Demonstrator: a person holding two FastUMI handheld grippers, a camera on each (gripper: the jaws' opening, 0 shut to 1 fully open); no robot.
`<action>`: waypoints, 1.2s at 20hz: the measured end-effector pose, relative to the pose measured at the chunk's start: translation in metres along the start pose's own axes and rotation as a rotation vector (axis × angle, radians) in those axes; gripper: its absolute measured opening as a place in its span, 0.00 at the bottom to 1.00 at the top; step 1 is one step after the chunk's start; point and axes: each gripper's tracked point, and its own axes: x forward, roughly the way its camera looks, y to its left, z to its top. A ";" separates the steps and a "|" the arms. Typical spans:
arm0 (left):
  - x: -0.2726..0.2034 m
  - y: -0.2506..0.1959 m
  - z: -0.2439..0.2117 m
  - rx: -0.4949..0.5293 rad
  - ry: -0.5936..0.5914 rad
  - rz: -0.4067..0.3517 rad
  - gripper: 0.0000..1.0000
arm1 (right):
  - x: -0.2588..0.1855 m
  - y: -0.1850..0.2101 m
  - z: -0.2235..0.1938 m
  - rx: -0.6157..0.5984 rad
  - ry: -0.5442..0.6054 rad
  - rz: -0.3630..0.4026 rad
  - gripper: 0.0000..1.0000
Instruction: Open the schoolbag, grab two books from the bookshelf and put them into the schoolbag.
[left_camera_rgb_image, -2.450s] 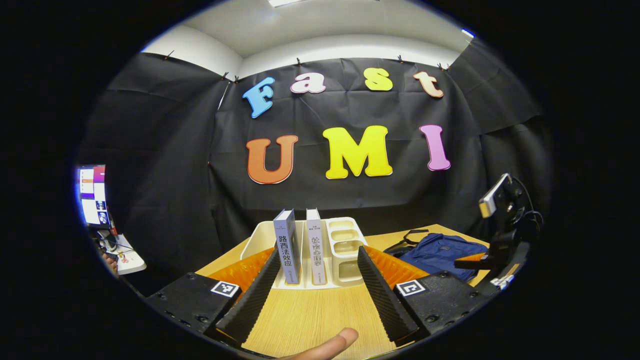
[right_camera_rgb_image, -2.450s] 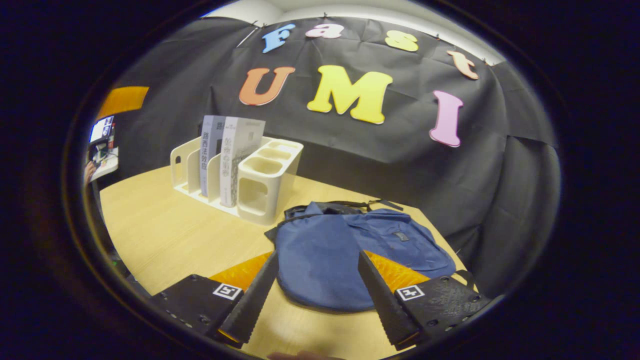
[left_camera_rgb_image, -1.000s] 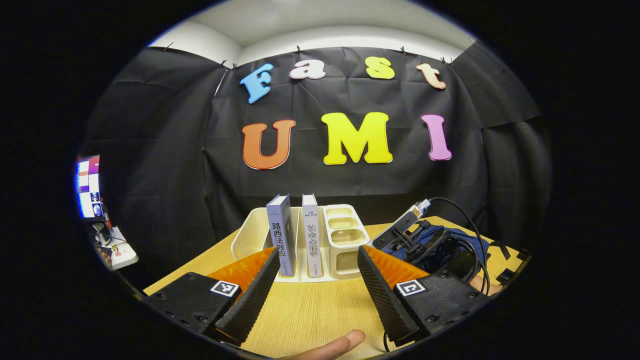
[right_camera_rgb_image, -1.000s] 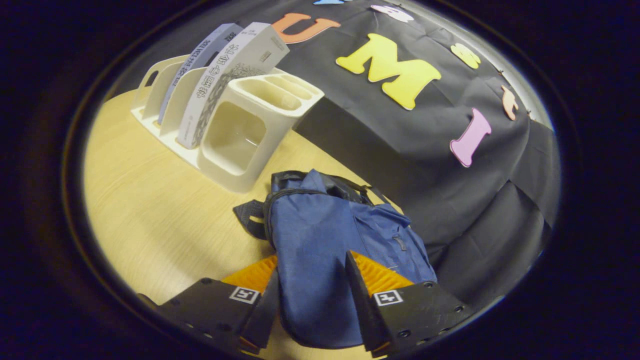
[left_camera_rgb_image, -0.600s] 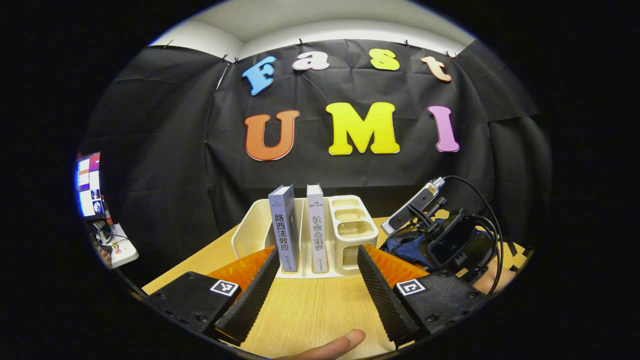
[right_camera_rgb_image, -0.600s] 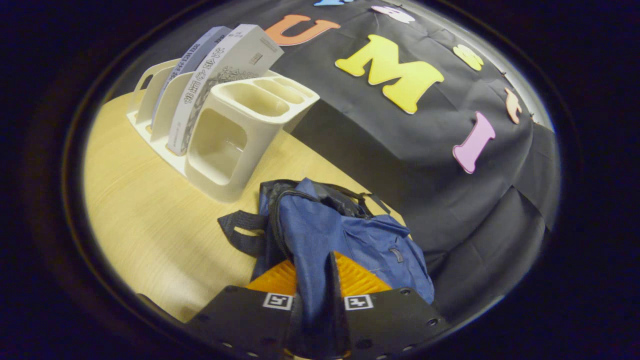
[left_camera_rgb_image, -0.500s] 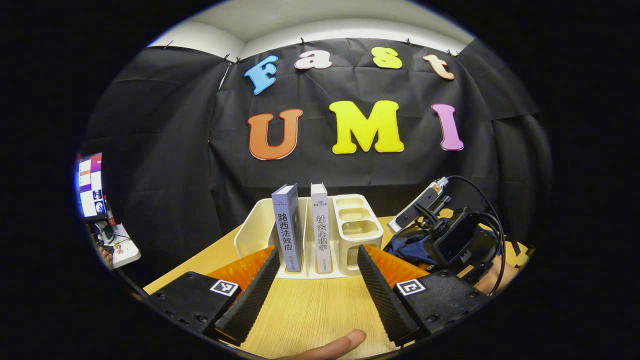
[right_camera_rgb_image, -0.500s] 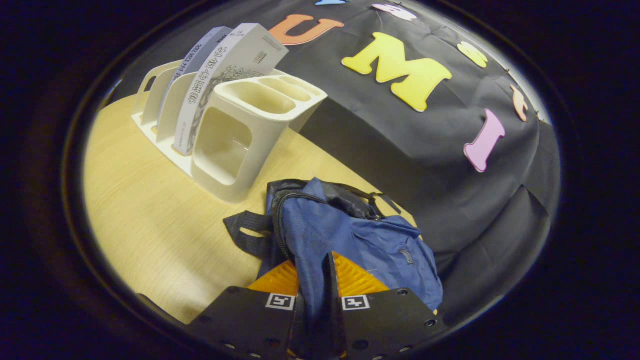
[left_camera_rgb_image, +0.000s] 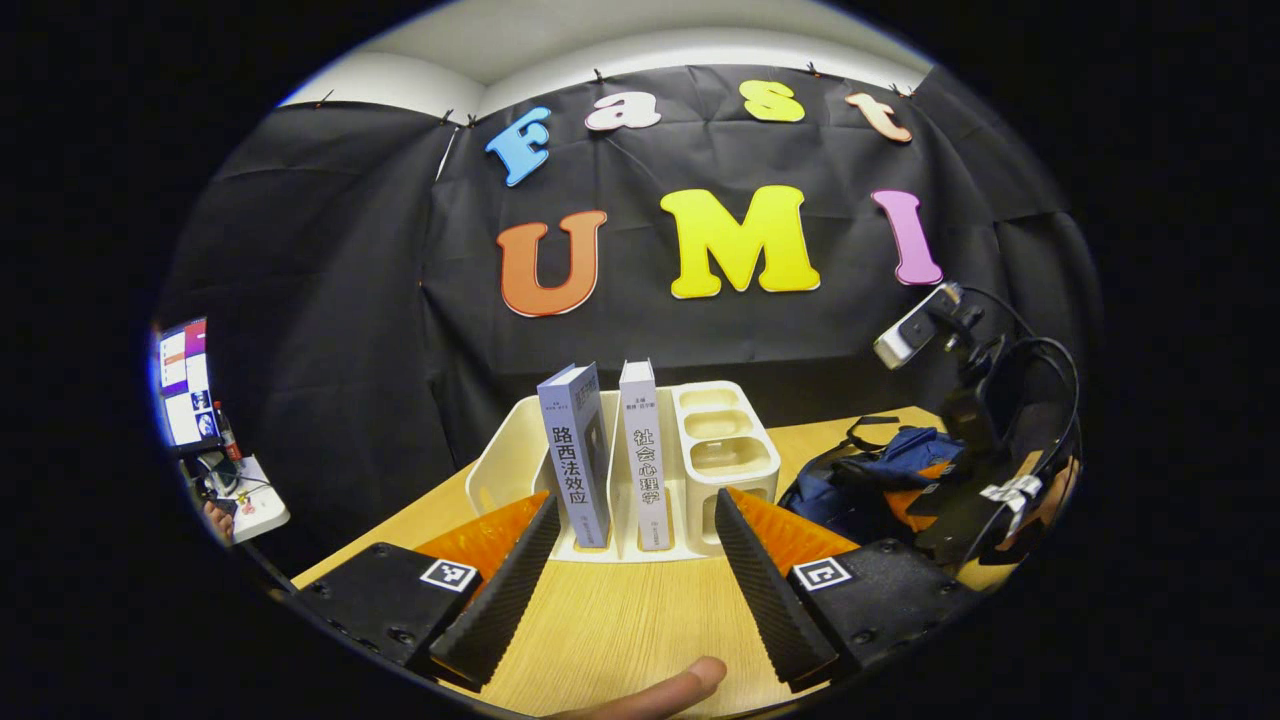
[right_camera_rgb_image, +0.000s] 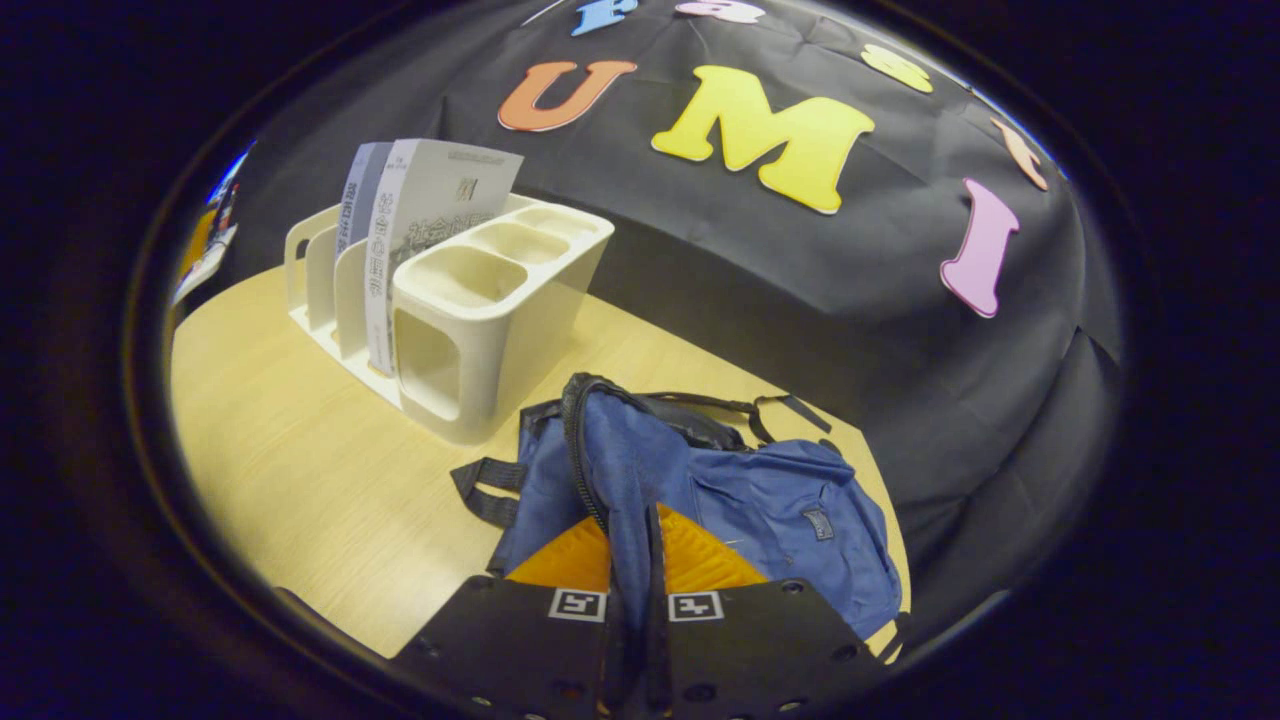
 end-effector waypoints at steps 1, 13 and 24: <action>0.004 -0.004 0.003 -0.009 0.012 -0.007 0.99 | -0.003 -0.007 0.005 -0.002 -0.010 0.005 0.08; 0.057 -0.005 0.043 -0.048 0.021 -0.028 0.99 | -0.041 -0.100 0.048 -0.014 -0.100 -0.018 0.07; 0.126 0.001 0.074 -0.012 0.115 -0.041 0.97 | -0.059 -0.184 0.046 0.111 -0.153 -0.048 0.08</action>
